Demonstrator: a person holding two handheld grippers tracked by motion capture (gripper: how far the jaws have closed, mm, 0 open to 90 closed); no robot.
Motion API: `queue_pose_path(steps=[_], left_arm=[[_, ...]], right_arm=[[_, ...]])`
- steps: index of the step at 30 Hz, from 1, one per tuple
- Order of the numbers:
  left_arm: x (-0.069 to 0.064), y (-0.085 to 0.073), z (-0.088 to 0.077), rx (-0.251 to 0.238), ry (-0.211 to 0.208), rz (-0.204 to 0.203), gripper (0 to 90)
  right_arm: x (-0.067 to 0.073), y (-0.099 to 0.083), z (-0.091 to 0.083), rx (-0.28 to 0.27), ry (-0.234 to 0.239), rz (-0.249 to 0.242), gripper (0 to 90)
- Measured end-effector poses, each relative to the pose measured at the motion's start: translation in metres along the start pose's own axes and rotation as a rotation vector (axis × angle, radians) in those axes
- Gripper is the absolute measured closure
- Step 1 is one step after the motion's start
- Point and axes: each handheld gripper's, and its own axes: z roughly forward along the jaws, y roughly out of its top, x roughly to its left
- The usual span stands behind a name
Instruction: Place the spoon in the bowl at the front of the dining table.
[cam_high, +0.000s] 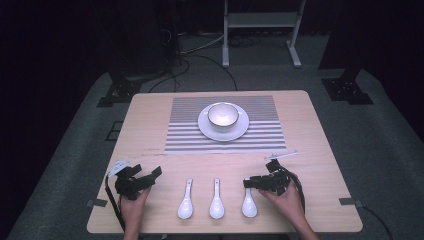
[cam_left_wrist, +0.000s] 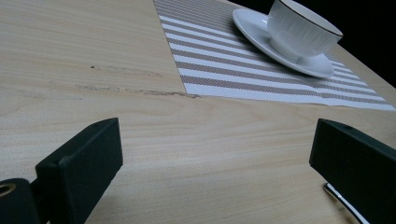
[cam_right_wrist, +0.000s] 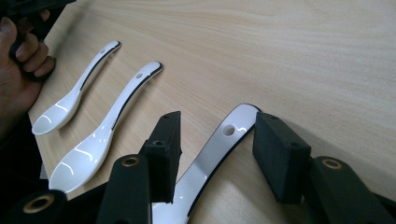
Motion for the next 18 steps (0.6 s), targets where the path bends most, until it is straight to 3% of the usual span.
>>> queue_pose_path(steps=[8, 10, 14, 18], left_arm=[[0.0, 0.0, 0.0, 0.0, 0.0, 0.0, 1.2], [0.0, 0.0, 0.0, 0.001, 0.001, 0.0, 1.2], [0.0, 0.0, 0.0, 0.0, 0.0, -0.001, 1.2], [0.0, 0.0, 0.0, 0.0, 0.0, -0.001, 1.2]], right_arm=[[0.011, 0.0, 0.004, 0.009, -0.085, -0.054, 59.2], [0.015, 0.001, 0.005, 0.015, -0.127, -0.077, 62.8], [0.016, 0.002, 0.005, 0.024, -0.136, -0.075, 64.0], [0.017, 0.003, 0.006, 0.034, -0.159, -0.075, 72.3]])
